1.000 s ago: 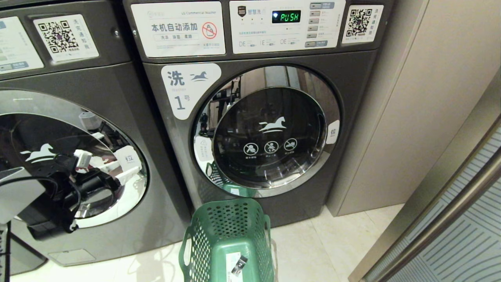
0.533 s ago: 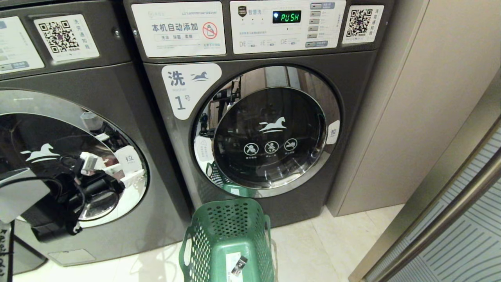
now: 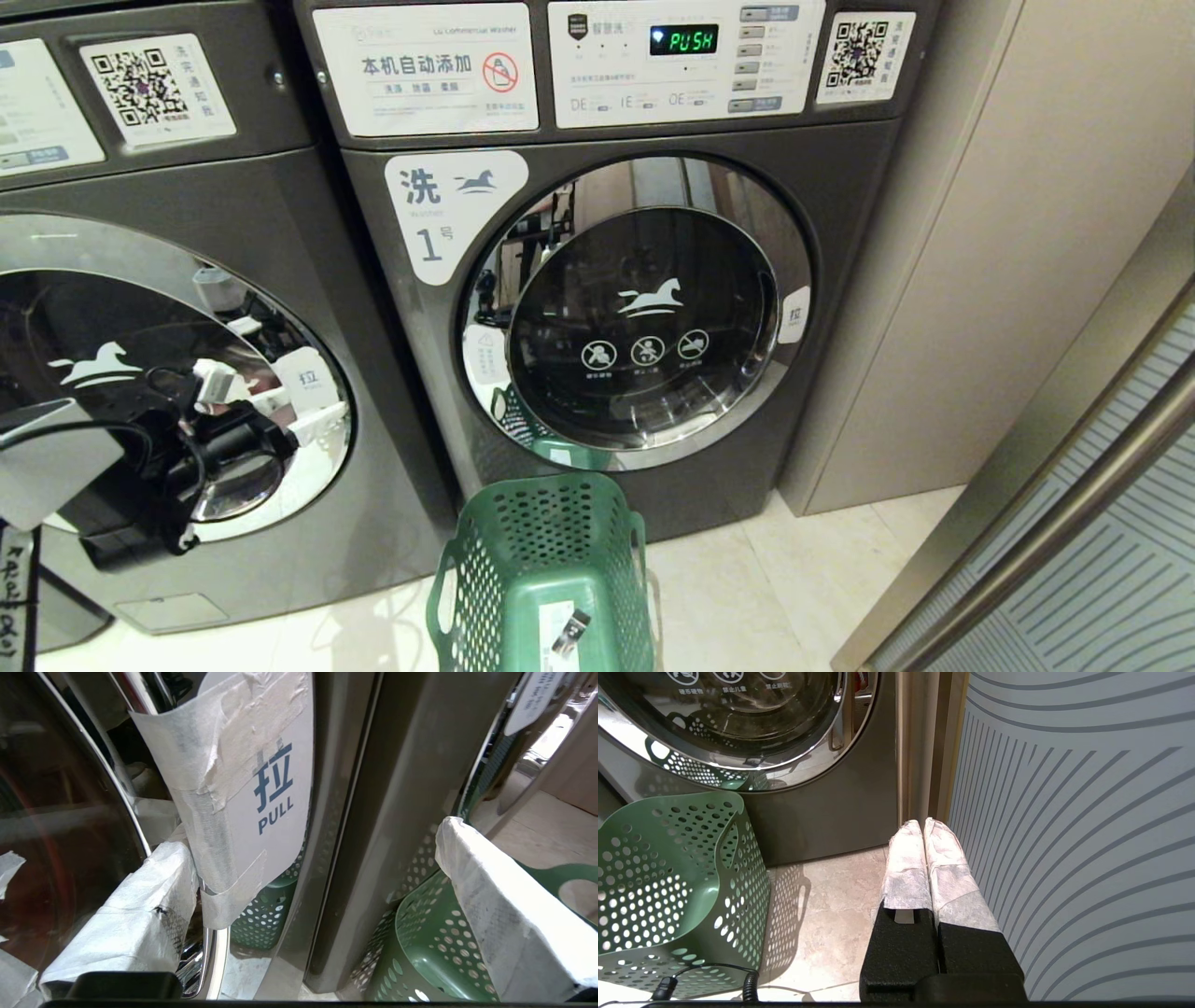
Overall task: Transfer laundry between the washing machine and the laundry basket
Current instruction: Open the lid of the washing machine
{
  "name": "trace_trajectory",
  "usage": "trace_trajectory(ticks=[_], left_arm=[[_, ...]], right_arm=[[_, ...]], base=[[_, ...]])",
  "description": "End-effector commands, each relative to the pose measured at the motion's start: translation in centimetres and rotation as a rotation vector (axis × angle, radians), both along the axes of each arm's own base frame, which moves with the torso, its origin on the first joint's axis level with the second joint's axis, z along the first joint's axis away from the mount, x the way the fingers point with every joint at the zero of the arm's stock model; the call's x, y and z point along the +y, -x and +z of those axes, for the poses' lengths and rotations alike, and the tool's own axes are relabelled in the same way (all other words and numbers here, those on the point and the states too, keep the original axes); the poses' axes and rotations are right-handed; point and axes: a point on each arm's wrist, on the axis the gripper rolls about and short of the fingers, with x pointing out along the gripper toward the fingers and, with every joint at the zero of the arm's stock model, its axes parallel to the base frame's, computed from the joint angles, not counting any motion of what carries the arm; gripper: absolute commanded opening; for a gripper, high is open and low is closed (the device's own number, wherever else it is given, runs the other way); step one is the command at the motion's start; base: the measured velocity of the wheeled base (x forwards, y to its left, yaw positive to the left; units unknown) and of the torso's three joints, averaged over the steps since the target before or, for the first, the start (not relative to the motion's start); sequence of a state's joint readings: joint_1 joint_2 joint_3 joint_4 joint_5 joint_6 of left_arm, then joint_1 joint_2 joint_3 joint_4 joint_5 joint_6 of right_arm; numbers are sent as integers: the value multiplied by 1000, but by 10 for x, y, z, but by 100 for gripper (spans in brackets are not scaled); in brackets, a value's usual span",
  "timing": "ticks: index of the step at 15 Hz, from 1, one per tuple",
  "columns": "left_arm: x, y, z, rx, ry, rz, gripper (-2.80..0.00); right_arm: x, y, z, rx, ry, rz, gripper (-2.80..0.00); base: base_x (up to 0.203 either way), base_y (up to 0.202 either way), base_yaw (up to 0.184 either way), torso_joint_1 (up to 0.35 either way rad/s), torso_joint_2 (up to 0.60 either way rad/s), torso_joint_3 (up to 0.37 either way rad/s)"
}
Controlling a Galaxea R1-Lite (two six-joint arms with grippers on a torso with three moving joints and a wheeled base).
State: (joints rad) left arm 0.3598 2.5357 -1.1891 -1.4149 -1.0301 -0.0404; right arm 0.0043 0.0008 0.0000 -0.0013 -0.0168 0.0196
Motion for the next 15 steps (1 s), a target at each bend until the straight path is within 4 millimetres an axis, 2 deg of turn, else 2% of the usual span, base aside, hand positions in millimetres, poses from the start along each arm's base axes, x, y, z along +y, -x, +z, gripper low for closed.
trace_trajectory(ticks=[1,8,11,15], left_arm=[[0,-2,-2,-5,-3,-26,0],[-11,-20,2,-12,37,-69,0],[-19,-23,0,-14,33,-84,0],[-18,-22,0,-15,32,-76,0]], right_arm=[[0,0,0,0,0,0,-280],[0,0,0,0,0,0,-280],[0,0,0,0,0,0,-280],[0,0,0,0,0,1,-280]], base=[[0,0,0,0,0,0],[0,0,0,0,0,0],[0,0,0,0,0,0],[0,0,0,0,0,0]])
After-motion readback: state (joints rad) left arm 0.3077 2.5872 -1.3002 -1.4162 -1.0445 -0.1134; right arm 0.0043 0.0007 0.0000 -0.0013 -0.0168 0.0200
